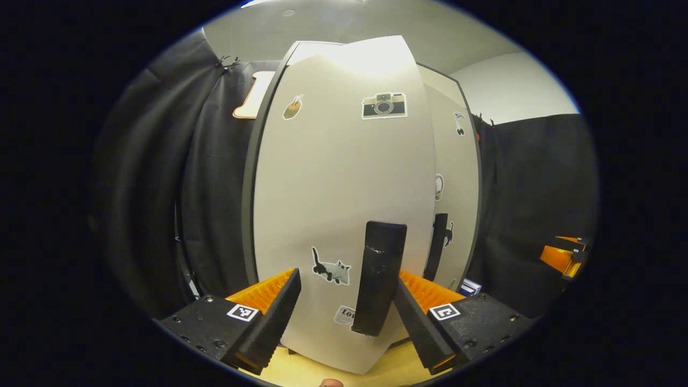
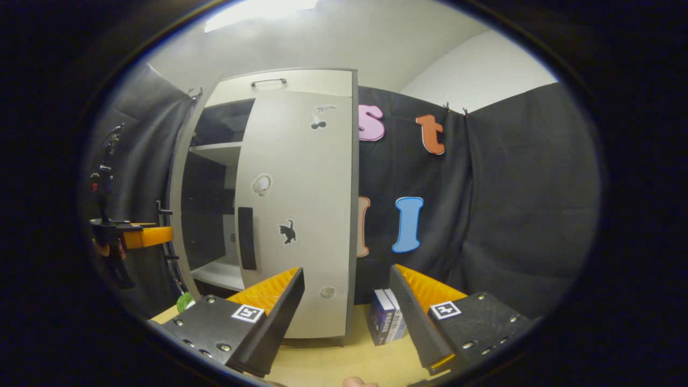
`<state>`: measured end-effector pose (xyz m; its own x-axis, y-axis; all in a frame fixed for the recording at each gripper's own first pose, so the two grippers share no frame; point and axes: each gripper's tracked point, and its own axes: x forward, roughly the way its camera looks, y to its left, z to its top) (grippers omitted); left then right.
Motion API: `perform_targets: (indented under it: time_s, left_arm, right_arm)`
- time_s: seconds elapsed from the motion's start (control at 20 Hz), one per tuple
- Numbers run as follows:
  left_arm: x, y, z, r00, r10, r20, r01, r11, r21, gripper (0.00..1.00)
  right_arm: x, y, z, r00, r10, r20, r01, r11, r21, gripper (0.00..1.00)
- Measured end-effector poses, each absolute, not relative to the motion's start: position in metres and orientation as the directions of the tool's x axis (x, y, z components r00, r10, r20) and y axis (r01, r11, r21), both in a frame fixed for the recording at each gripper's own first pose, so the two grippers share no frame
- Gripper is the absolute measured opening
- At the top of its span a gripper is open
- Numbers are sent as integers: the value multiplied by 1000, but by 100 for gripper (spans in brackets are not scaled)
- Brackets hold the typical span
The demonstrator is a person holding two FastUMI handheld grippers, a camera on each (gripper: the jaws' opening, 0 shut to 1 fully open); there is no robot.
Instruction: Grasp the bottle in the cabinet with the left hand and place it on the coaster, then close the right door with the right hand and the left door with the left hand.
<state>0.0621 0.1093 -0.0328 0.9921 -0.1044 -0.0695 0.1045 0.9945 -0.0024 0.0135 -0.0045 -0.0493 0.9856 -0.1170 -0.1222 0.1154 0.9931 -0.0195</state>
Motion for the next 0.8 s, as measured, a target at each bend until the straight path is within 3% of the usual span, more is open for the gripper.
perform_targets:
  time_s: [0.1,0.15,0.45,0.5,0.8]
  left_arm:
    - [70,104,-32,991,-111,-70,113,994,15,99]
    - [74,100,-35,991,-114,-72,115,993,16,99]
    - [93,89,-39,989,-128,-79,126,992,-28,99]
    - [95,88,-39,988,-129,-80,127,991,-28,99]
    - [99,83,-39,989,-126,-83,126,992,-10,100]
  right_arm:
    - [8,-13,-49,983,-138,-123,136,990,-25,96]
    - [5,-17,-50,981,-148,-125,146,989,-27,93]
    - [-17,-45,-49,967,-222,-129,219,975,-37,93]
    - [-20,-50,-49,963,-234,-130,232,972,-36,96]
    - [-40,-77,-47,943,-307,-131,306,952,-32,93]
